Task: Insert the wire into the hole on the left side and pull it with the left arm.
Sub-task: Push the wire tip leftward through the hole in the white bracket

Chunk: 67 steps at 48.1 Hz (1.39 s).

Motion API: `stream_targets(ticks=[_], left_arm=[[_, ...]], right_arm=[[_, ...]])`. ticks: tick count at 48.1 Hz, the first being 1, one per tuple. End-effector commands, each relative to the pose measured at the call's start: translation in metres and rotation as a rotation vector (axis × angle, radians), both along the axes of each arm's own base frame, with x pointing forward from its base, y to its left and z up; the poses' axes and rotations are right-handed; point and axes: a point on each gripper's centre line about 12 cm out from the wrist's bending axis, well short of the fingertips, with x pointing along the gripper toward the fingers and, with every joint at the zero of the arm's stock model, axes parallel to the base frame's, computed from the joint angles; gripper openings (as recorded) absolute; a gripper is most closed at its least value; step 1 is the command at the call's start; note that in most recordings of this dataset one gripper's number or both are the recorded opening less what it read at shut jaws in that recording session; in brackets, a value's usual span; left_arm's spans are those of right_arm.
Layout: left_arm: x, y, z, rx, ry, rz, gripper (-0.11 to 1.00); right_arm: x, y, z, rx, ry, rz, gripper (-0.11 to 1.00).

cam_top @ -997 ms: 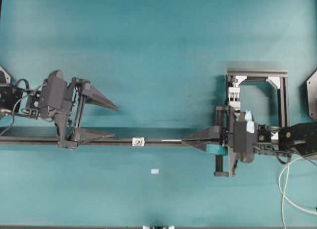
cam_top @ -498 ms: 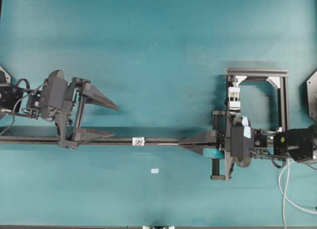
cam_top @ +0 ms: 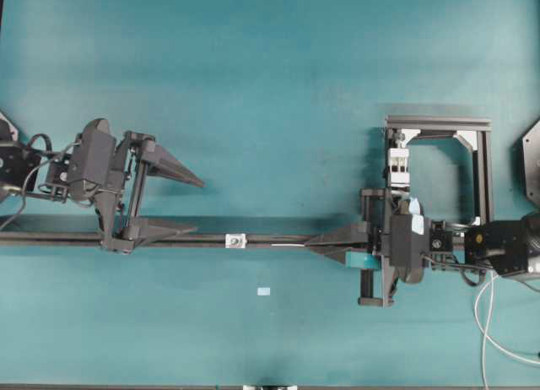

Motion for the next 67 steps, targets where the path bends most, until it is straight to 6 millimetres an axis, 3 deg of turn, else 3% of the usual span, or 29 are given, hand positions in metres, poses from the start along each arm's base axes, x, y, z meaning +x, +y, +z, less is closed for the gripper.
stream_targets(ticks=[1, 67], left_arm=[[0.003, 0.001, 0.005, -0.006, -0.022, 0.006, 0.66], [0.006, 0.003, 0.007, -0.005, -0.03, 0.014, 0.66]], right_arm=[[0.004, 0.004, 0.008, 0.014, -0.03, 0.003, 0.05], [0.023, -0.004, 0.002, 0.0, -0.069, -0.047, 0.05]])
